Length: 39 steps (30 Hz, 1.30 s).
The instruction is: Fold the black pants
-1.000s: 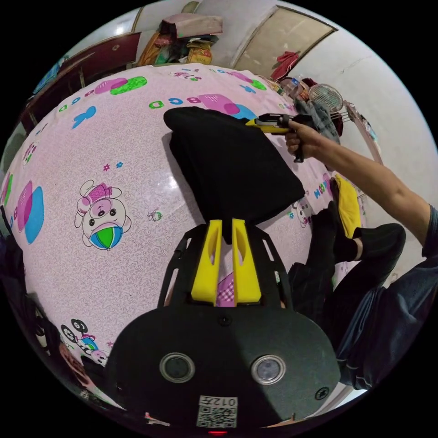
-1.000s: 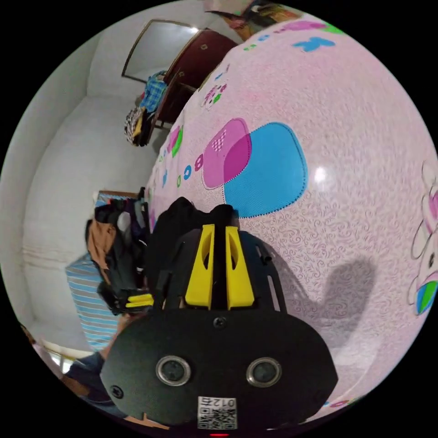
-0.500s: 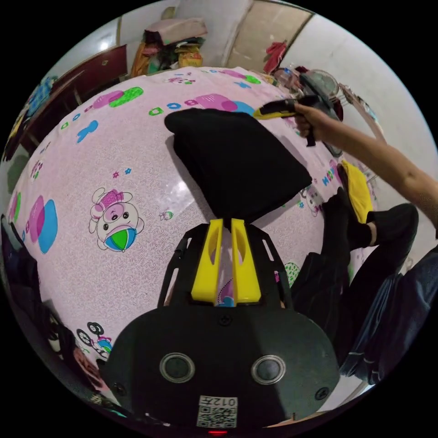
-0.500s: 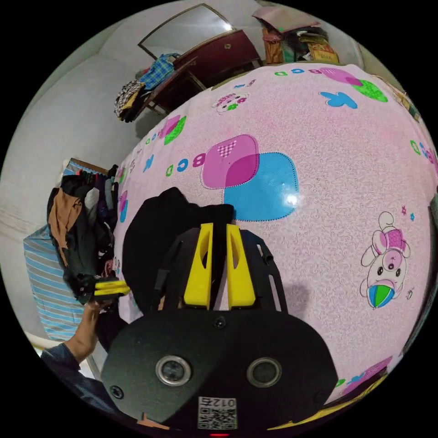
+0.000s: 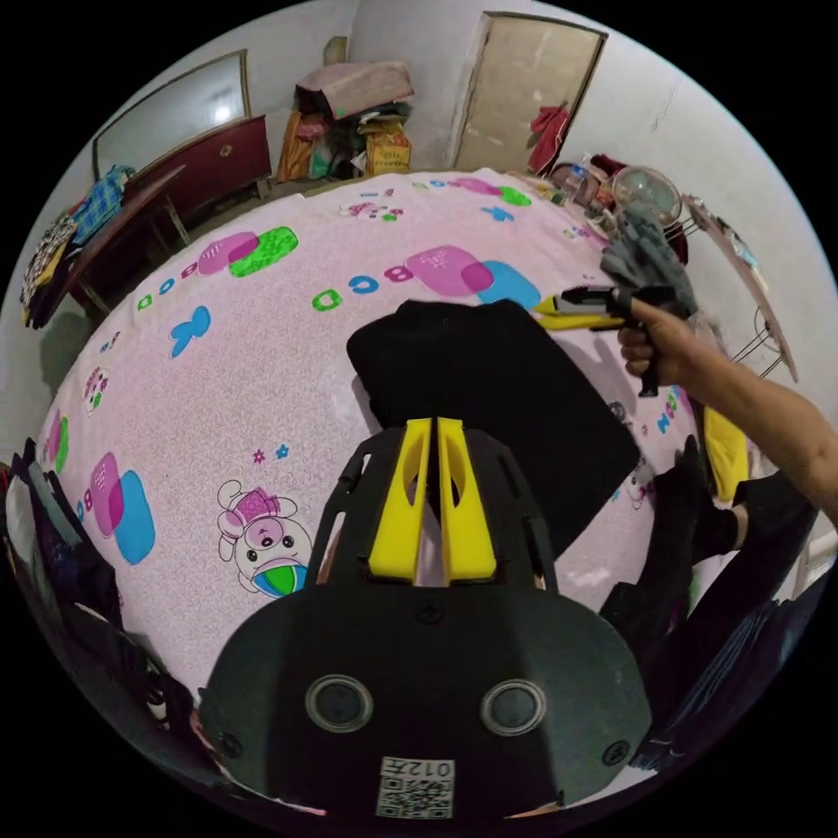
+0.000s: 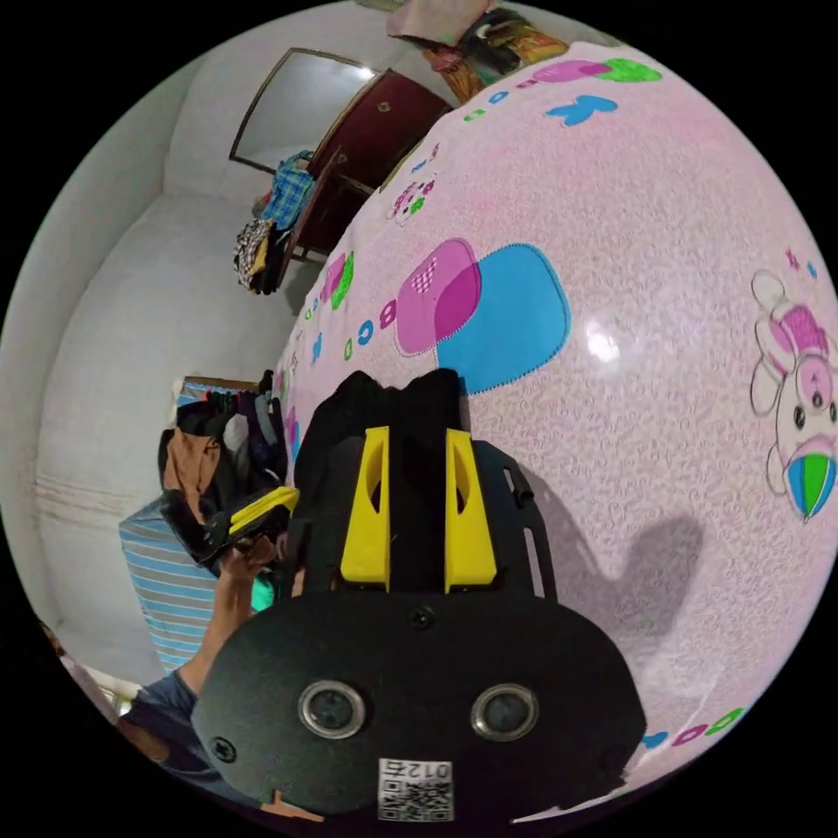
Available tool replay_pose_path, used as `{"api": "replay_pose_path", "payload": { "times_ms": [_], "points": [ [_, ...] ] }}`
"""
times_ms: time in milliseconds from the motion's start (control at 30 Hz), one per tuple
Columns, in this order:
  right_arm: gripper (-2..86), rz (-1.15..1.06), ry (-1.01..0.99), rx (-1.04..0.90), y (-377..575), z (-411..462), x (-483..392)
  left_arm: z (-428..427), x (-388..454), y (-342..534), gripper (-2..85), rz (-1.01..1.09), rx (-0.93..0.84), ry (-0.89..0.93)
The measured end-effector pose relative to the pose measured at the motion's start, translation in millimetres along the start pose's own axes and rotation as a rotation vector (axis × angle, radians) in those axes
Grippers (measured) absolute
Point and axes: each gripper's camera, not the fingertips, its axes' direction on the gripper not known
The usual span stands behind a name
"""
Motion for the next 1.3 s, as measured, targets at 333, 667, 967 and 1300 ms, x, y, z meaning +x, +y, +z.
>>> {"api": "replay_pose_path", "payload": {
  "times_ms": [333, 667, 967, 1300],
  "points": [
    [-0.8, -0.129, 0.131, -0.028, 0.7, 24.1, -18.9, 13.8, -25.5, 42.4, 0.0, -0.139, 0.011, -0.032],
    [-0.3, -0.311, 0.071, 0.028, 12.9, 45.8, -80.6, -20.0, 21.8, 46.1, -0.1, -0.042, 0.161, 0.034],
    [-0.9, -0.375, 0.287, -0.184, -6.0, 119.5, -98.7, 23.5, 25.6, 66.4, -0.1, 0.006, 0.126, 0.018],
    [-0.9, -0.503, 0.173, -0.119, 19.8, 109.3, -127.9, 1.9, 27.0, 88.3, -0.1, 0.029, 0.195, -0.01]
  ]
}}
